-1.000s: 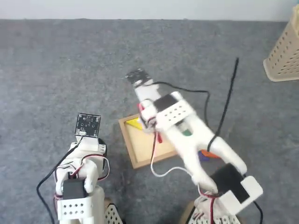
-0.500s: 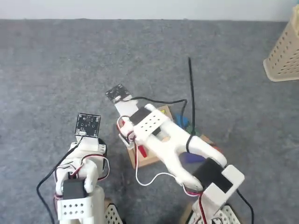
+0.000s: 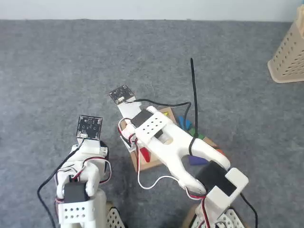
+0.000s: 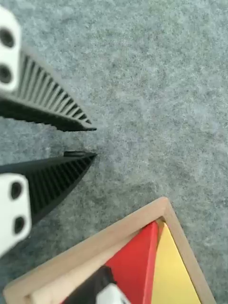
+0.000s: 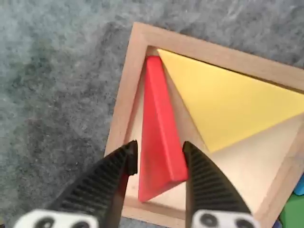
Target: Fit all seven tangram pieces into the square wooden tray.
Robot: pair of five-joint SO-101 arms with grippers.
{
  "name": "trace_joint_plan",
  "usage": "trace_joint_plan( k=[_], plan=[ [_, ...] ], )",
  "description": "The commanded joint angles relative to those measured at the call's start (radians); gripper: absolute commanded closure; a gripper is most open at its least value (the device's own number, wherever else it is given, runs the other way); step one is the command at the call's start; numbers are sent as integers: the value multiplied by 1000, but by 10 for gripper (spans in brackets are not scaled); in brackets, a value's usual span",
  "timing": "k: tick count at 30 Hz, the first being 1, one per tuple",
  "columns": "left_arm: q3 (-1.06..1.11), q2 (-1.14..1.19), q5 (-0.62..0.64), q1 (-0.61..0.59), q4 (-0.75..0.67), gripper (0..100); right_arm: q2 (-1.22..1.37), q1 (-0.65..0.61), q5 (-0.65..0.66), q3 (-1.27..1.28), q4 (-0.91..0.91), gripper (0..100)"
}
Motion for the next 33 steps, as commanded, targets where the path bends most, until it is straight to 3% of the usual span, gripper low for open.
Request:
trace_joint_plan(
  k=[1, 12, 16, 25, 33],
  plan=[
    [-8, -23, 9, 3, 3, 928, -28, 101, -8, -115, 71, 853],
    [-8, -23, 9, 3, 3, 928, -28, 157, 52, -144, 119, 872],
    [-8, -23, 9, 3, 3, 928, -38, 191, 132, -100, 30, 998],
    [-8, -23, 9, 3, 3, 928, -257, 251, 169, 213, -268, 992],
    [-8, -23, 9, 3, 3, 928, -191, 243, 167, 259, -378, 992]
  ],
)
